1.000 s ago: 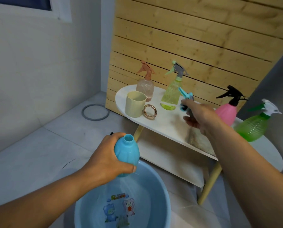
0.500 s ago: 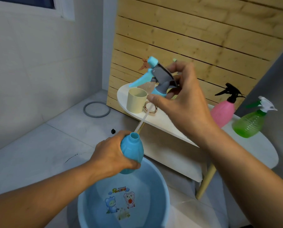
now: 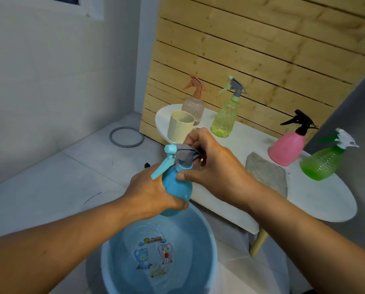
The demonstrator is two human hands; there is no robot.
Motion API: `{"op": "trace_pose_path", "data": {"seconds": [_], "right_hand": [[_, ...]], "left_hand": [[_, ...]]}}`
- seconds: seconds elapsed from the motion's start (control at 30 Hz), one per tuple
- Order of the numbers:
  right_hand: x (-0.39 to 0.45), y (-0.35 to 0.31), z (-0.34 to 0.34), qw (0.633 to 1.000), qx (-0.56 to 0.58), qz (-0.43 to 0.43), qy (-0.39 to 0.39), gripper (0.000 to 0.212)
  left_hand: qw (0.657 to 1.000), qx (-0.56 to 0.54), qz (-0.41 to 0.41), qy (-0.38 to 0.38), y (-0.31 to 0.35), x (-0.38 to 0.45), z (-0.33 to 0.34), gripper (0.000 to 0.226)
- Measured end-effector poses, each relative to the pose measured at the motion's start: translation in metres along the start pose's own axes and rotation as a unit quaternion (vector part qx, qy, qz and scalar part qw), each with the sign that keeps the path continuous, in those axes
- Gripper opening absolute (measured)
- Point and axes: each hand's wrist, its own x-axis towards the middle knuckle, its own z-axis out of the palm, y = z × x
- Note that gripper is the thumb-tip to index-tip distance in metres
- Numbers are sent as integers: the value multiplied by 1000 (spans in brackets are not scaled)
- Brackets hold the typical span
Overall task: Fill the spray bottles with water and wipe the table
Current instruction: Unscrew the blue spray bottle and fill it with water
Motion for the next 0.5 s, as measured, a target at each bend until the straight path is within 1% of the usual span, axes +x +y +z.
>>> {"op": "trace_pose_path", "data": {"seconds": [0.1,0.2,0.33,0.43,0.5], "right_hand": [[4,-1,-6,999,-26,-8,-40,49],[8,-5,-15,994,-45,-6,-100,39],[14,-11,-22,983,-68,-14,-169,40],[22,-18,-27,975,-100,-14,-196,44],[27,-23,-29,969,-135,-11,-207,44]], "left_hand": [[1000,-18,13,-11,2,1,-2,82],[998,-25,40,-33,6,1,-5,87],[997,-35,52,-51,6,-1,-8,89],[997,-31,53,-55,6,0,-7,87],[996,-33,51,-62,4,1,-7,82]]}}
